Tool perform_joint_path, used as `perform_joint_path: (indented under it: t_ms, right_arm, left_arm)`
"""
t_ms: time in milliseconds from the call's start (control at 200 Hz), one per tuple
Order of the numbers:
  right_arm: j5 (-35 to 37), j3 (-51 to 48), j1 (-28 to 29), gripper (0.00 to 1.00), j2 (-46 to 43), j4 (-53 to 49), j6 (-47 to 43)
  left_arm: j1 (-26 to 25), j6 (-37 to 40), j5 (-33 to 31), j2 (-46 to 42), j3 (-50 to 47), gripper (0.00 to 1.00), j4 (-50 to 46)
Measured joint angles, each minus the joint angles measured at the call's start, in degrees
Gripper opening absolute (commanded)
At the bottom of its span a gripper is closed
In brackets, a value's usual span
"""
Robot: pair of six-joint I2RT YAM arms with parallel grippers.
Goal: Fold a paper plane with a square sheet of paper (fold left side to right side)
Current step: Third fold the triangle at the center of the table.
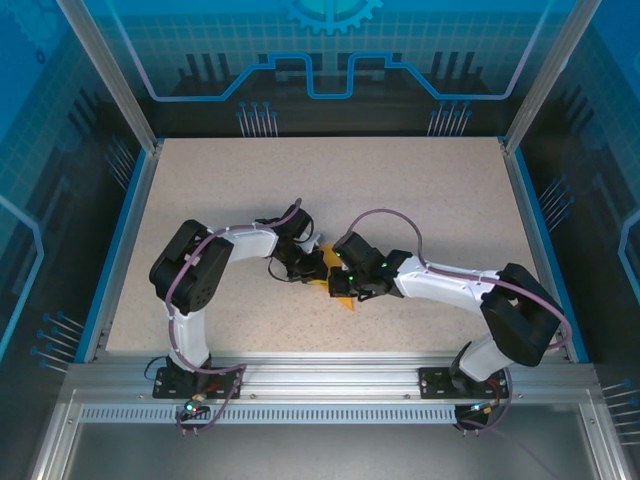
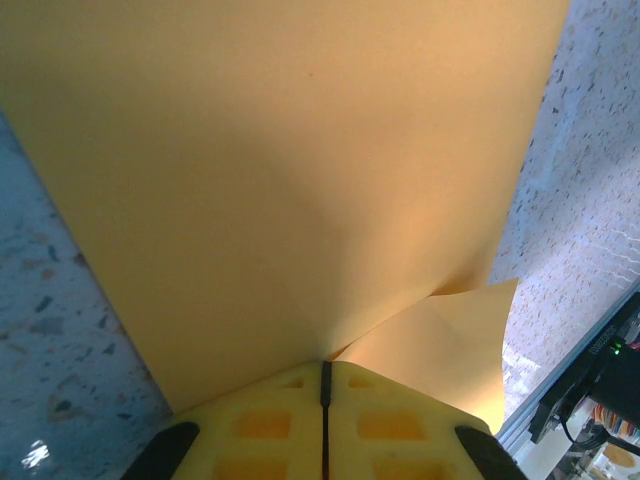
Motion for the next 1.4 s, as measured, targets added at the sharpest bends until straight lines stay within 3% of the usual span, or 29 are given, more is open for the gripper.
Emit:
perform_joint_path:
  t_ms: [670, 1401]
  right_arm:
    - [-1.3, 1.4, 0.4, 0.0, 7.6, 1.8, 4.9]
    - [-0.1, 2.3, 0.4, 0.0, 8.8, -3.1, 6.8]
  left_arm:
    - [-0.2, 0.2, -0.4, 0.0, 0.1, 0.08, -0.2]
    - [-0.2, 1.1, -0.5, 0.0, 0.2, 0.08, -0.3]
